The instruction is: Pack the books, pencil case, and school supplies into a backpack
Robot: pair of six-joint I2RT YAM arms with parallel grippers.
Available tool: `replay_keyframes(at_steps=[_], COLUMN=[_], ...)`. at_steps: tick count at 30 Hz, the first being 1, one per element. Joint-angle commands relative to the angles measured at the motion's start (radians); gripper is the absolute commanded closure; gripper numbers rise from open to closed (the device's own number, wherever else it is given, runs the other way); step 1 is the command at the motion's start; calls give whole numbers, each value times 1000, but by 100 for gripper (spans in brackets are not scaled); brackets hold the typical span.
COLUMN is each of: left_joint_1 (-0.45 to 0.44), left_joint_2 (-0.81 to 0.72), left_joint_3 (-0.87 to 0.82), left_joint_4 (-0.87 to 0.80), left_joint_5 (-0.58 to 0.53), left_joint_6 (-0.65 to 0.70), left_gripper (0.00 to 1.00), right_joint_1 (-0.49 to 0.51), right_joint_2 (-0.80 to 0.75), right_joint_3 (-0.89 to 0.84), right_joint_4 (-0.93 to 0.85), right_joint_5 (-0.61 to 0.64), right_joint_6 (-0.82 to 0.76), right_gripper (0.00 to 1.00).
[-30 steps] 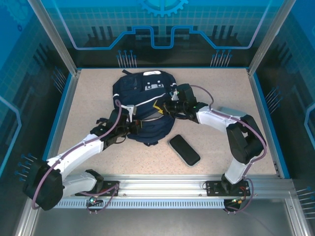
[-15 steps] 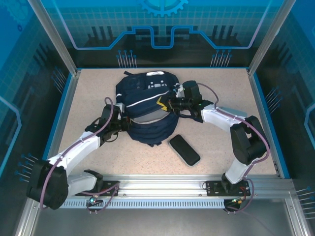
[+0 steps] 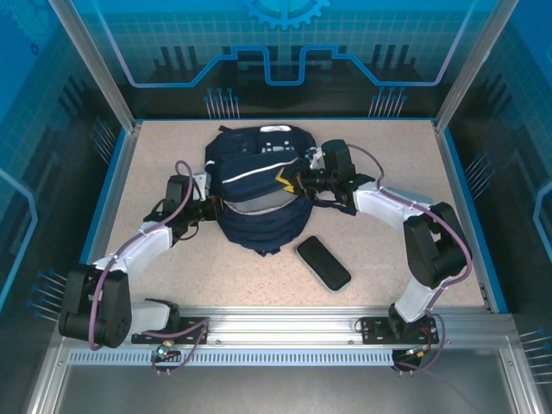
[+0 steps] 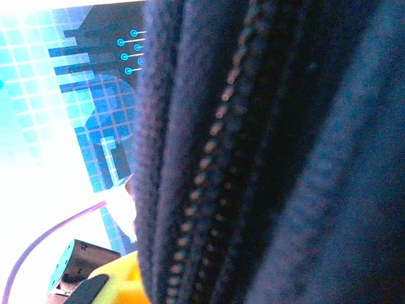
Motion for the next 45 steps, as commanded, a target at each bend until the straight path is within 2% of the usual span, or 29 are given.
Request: replay_keyframes(at_steps=[1,7,9,11,16,19,22,27,33,37,45], left_joint_1=[81,88,92,100,104,104,103,51,-176,-265,-308], left_joint_2=[37,139,154,155,76,1,-75,-166,-133,-74,58], left_joint_3=[35,109,114,114,84,64,58,72,149,172,195], left_joint_4=[56,72,86,90,55,20,-16,-27,-57,-11,84], left_joint_5=[-76,-33,-41,-50,-111,-114,-80,44,-5,-9,-46], left_joint_6=[14,-34,-48,-67,-118,-145,-154,-84,197,368,658], left_gripper=[100,100,95,84,43,22,13,8,3,1,1], right_joint_1=[-48,-41,-43,-48,-52,-52,-50,-52,-52,-55,-61], right_joint_2=[-10,-11,-11,-9,17,20,16,-1,-2,8,34], right_joint_3=[55,50,45,47,99,104,100,89,91,101,166], right_joint_4=[4,2,-1,-9,-83,-95,-90,-73,-20,11,15], right_joint_5=[-24,-45,-48,-48,-44,-37,-37,-45,-69,-88,-160], right_joint_6=[-39,-39,-39,-47,-105,-113,-106,-93,-34,15,41], right_gripper=[95,95,95,94,86,83,78,79,85,86,84])
